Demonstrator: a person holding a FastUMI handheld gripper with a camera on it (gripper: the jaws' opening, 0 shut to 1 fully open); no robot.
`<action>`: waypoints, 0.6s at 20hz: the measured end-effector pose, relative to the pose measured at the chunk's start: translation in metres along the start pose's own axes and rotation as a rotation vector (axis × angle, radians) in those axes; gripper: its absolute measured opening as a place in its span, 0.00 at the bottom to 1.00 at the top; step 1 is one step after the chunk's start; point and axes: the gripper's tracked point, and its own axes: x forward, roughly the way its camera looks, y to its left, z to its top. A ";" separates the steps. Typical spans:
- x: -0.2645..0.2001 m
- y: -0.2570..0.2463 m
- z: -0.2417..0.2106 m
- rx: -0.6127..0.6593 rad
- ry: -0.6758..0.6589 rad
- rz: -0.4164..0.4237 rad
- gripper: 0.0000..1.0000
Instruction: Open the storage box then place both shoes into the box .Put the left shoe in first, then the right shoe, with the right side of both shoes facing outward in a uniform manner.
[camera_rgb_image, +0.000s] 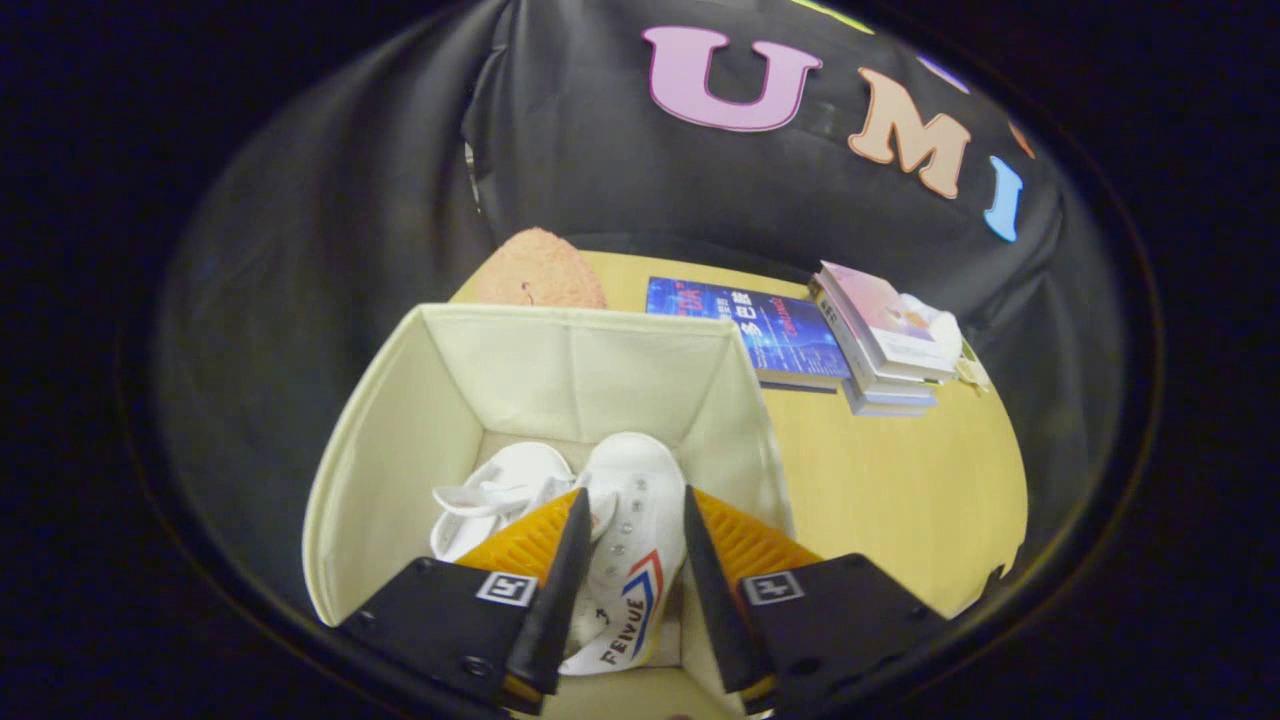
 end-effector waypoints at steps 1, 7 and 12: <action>-0.006 0.004 0.005 0.014 -0.019 0.023 0.70; -0.050 -0.005 0.038 0.011 -0.128 0.070 0.99; -0.081 -0.046 0.071 -0.013 -0.234 0.060 0.99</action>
